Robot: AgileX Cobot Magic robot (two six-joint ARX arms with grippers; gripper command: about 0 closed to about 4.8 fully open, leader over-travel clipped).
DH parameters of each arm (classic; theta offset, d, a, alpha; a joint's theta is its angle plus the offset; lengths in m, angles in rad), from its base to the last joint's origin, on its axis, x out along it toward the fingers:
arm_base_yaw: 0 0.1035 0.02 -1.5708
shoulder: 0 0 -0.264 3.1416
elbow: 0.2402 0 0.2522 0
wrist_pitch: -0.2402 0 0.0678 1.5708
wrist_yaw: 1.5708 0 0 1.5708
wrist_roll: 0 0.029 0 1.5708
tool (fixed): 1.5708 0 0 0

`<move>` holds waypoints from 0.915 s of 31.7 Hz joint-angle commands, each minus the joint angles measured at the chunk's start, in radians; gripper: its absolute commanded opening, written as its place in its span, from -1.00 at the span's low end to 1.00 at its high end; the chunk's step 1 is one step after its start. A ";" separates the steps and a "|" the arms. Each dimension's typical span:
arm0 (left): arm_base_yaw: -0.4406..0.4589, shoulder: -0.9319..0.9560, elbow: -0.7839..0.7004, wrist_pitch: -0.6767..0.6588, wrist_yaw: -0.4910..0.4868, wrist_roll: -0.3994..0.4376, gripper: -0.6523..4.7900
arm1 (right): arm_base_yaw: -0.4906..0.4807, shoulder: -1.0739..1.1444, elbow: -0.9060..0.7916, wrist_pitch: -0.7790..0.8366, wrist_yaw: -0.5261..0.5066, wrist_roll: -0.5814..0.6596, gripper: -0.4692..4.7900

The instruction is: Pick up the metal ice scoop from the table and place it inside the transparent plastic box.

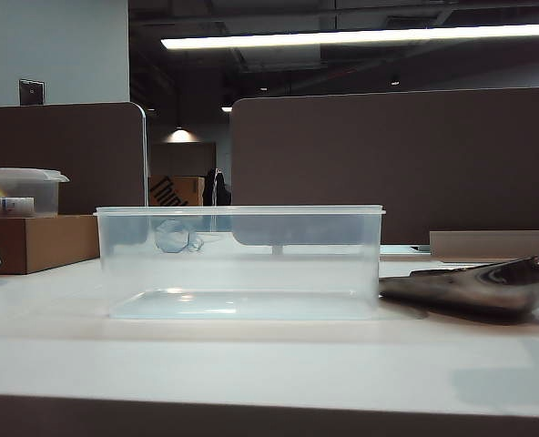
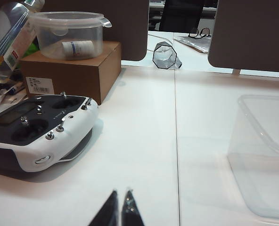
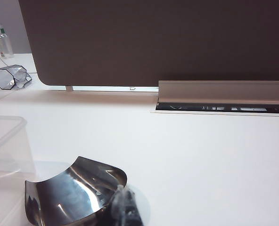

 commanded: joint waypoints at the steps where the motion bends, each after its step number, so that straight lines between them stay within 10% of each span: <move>1: -0.001 0.001 0.000 0.006 0.002 0.000 -0.68 | 0.000 0.000 -0.001 0.017 0.002 0.001 -0.85; 13: -0.027 0.001 0.000 0.006 -0.006 0.000 -0.68 | 0.000 0.000 -0.001 0.017 0.001 0.010 -0.85; 29: -0.556 0.122 0.000 0.008 -0.002 0.000 -0.68 | 0.000 0.000 -0.001 0.017 -0.003 0.254 -0.84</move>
